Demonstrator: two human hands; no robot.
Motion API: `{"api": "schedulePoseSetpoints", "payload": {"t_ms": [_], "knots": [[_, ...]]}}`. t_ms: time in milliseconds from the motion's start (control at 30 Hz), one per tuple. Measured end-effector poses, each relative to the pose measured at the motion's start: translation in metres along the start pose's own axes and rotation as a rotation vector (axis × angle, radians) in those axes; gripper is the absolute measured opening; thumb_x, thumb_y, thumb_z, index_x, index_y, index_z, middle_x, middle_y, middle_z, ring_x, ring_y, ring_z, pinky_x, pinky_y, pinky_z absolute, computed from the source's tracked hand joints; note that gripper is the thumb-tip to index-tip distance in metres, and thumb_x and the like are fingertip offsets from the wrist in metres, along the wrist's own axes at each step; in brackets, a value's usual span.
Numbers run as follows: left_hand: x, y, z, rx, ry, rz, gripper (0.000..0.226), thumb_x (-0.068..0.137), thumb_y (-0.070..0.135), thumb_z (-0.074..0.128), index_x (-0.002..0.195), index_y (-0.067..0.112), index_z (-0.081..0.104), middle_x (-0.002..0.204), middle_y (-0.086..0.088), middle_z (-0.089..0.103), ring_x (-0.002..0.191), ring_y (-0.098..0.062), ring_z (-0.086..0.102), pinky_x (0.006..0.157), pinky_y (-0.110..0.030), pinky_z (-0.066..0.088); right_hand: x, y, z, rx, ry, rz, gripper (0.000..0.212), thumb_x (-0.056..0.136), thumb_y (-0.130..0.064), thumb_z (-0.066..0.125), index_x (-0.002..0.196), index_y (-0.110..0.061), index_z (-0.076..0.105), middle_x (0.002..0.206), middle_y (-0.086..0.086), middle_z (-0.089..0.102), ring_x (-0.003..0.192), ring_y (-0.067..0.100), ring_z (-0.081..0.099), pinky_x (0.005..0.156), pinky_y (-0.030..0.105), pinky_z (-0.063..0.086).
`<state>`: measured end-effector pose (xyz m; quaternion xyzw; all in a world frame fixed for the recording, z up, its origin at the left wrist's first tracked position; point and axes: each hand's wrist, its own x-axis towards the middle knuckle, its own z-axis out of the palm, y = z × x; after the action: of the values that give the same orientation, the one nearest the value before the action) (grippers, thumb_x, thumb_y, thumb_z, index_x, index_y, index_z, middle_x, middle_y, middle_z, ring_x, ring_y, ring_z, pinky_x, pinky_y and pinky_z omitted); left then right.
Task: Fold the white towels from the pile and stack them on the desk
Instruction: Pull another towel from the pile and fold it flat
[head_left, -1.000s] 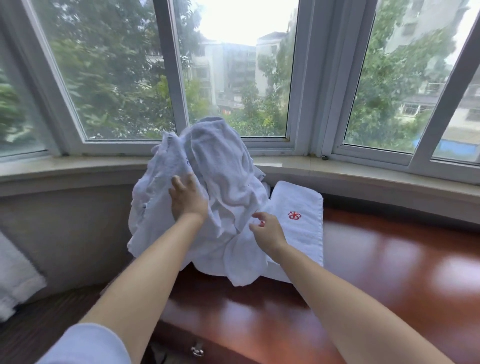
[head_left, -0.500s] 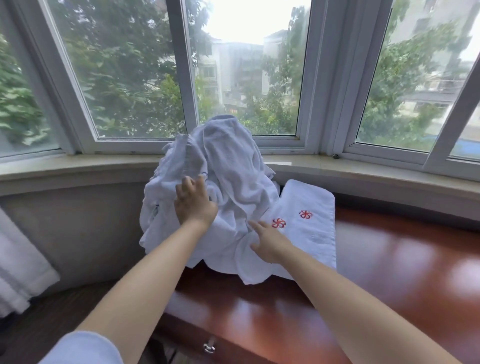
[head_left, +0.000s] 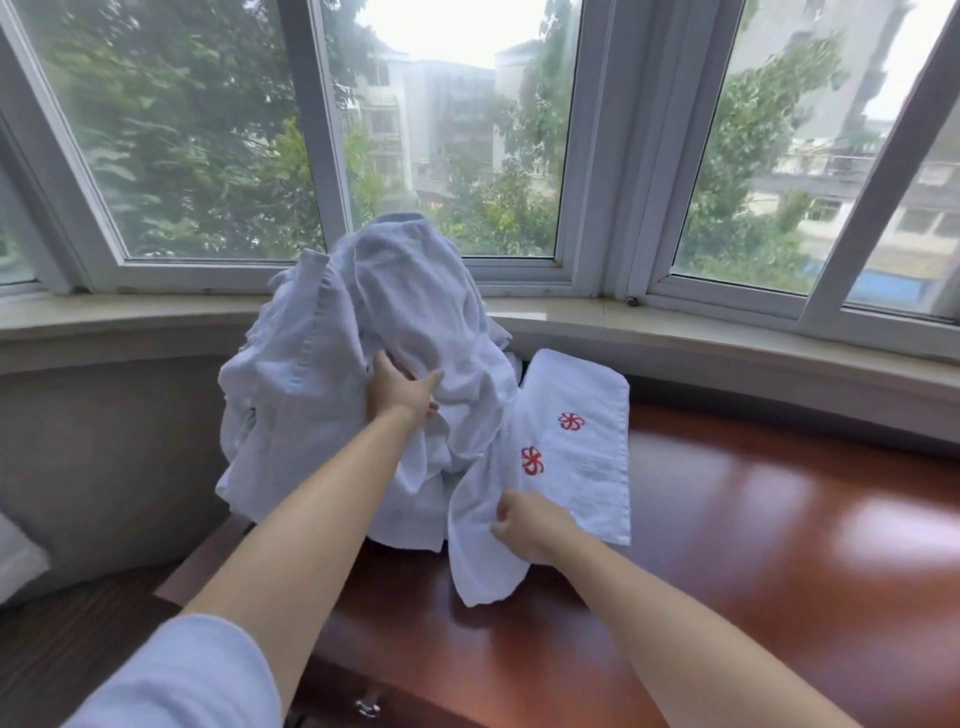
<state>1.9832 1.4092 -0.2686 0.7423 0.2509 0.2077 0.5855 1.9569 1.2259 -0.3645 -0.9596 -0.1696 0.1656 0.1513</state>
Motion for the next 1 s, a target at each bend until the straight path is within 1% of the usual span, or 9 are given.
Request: {"api": "schedulePoseSetpoints", "payload": {"t_ms": [100,233,333,433,633,733,867,900,1000], "knots": [[0.017,0.009,-0.002,0.043,0.028,0.005,0.031,0.083,0.017,0.074,0.101,0.002,0.054,0.092,-0.019,0.066,0.054,-0.026,0.063,0.059,-0.04,0.06,0.0,0.008,-0.006,0.198,0.073,0.009,0.033,0.092,-0.036,0.047,0.123,-0.025,0.055,0.123,0.003,0.058,0.109,0.023,0.056,0.082,0.028,0.04],[0.025,0.025,-0.011,0.431,0.075,0.33,0.027,0.084,0.017,0.063,0.062,0.007,0.053,0.077,-0.014,0.058,0.071,-0.029,0.056,0.062,-0.03,0.038,0.001,0.01,-0.024,0.344,0.21,-0.002,0.027,0.094,-0.029,0.048,0.116,-0.022,0.06,0.112,0.001,0.062,0.101,0.021,0.059,0.077,0.027,0.042],[-0.011,0.042,-0.004,0.32,-0.119,0.486,0.023,0.069,0.018,0.069,0.053,0.011,0.053,0.079,0.003,0.049,0.069,-0.014,0.047,0.064,-0.025,0.031,0.003,-0.003,-0.045,0.759,0.326,-0.007,0.018,0.096,-0.028,0.049,0.106,-0.019,0.06,0.105,0.0,0.061,0.096,0.022,0.063,0.08,0.031,0.049],[-0.044,0.044,-0.004,0.051,-0.45,0.334,0.015,0.054,0.014,0.053,0.039,0.018,0.051,0.047,0.012,0.04,0.048,-0.003,0.036,0.05,-0.018,0.029,0.006,-0.026,-0.072,1.145,0.418,0.002,0.014,0.098,-0.034,0.044,0.096,-0.024,0.054,0.098,0.0,0.059,0.086,0.018,0.059,0.071,0.029,0.045],[-0.055,0.025,-0.035,0.038,-0.841,-0.222,0.013,0.075,0.02,0.044,0.069,0.012,0.052,0.061,-0.002,0.052,0.053,-0.015,0.051,0.053,-0.022,0.044,0.013,-0.047,-0.086,1.198,0.255,0.033,0.065,0.09,-0.053,0.054,0.141,-0.019,0.032,0.132,0.008,0.05,0.111,0.026,0.057,0.097,0.037,0.042],[-0.056,0.016,-0.038,0.036,-0.544,-0.197,0.027,0.086,0.014,0.038,0.068,0.007,0.057,0.057,-0.009,0.062,0.047,-0.02,0.062,0.05,-0.024,0.052,0.006,-0.057,-0.071,1.122,0.098,0.045,0.086,0.086,-0.036,0.067,0.151,-0.02,0.014,0.137,0.012,0.049,0.11,0.024,0.058,0.082,0.025,0.045],[-0.034,0.009,-0.05,0.071,0.05,0.065,0.01,0.087,0.013,0.051,0.078,0.011,0.055,0.077,-0.009,0.063,0.061,-0.023,0.065,0.065,-0.036,0.056,-0.005,-0.067,-0.048,0.886,0.056,0.055,0.072,0.083,-0.003,0.059,0.147,-0.014,0.028,0.088,0.012,0.064,0.062,0.013,0.053,0.048,0.017,0.041],[-0.027,0.009,-0.054,0.14,0.1,0.119,0.007,0.085,0.015,0.058,0.091,0.011,0.057,0.088,-0.007,0.063,0.078,-0.026,0.066,0.075,-0.036,0.055,-0.007,-0.067,-0.045,0.867,0.051,0.045,0.068,0.084,-0.003,0.057,0.146,-0.015,0.032,0.081,0.009,0.064,0.062,0.012,0.053,0.05,0.019,0.041],[-0.011,0.018,-0.058,0.182,-0.003,0.168,0.07,0.082,0.02,0.072,0.141,0.015,0.035,0.129,-0.005,0.055,0.112,-0.028,0.058,0.087,-0.039,0.053,-0.011,-0.064,-0.045,0.873,0.061,0.019,0.059,0.085,-0.007,0.054,0.142,-0.016,0.037,0.074,0.0,0.061,0.063,0.008,0.054,0.051,0.016,0.042]]}}
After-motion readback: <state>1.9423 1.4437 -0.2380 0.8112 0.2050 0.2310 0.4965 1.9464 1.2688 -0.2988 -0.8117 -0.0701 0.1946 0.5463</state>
